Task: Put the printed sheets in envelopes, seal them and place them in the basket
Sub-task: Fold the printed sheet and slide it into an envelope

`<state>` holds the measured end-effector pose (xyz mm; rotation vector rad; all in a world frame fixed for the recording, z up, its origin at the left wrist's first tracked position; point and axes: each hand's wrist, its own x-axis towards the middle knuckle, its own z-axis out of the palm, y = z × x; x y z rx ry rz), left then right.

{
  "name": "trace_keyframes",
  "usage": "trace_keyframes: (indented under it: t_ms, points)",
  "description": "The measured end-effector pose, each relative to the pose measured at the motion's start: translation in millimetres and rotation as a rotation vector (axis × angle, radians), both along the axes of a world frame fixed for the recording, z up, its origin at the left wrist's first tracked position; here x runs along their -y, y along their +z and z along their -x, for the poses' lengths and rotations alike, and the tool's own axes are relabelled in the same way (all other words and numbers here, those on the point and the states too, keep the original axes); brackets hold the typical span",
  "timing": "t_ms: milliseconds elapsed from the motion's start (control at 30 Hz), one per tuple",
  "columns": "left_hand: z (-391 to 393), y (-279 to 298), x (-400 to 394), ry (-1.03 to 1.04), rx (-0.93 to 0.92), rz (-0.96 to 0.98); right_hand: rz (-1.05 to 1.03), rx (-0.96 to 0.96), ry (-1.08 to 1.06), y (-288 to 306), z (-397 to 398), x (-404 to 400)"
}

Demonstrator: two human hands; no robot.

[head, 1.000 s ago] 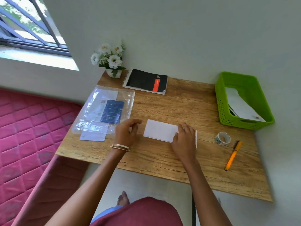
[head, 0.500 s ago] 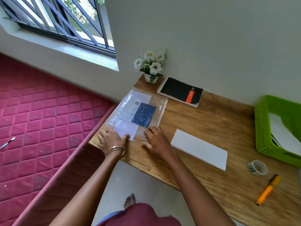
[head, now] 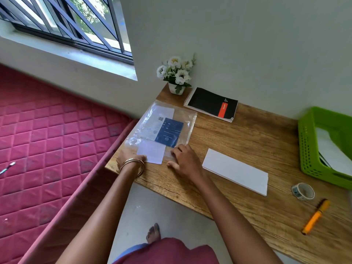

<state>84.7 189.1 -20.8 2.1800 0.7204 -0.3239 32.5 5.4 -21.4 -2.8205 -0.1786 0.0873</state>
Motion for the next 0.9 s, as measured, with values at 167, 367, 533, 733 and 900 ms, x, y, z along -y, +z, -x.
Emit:
trace_keyframes:
  t_ms: [167, 367, 533, 733, 900]
  points:
    - [-10.8, -5.3, -11.9, 0.151, 0.010, 0.338, 0.027, 0.015, 0.013, -2.6, -0.3, -1.5]
    - [1.1, 36.3, -25.3, 0.283, 0.011, 0.644, 0.060, 0.037, 0.038, -5.9, 0.8, 0.2]
    - [11.4, 63.1, -63.9, 0.391, 0.165, 0.624, 0.097, 0.072, 0.059, -7.7, 2.1, 0.2]
    - [20.7, 128.6, -83.0, 0.482, 0.456, 0.680, 0.099, 0.098, 0.051, -9.9, 2.0, -1.9]
    - [29.1, 196.5, -71.9, 0.400, 0.618, 0.624, 0.120, 0.097, 0.056, -11.7, 1.9, -1.3]
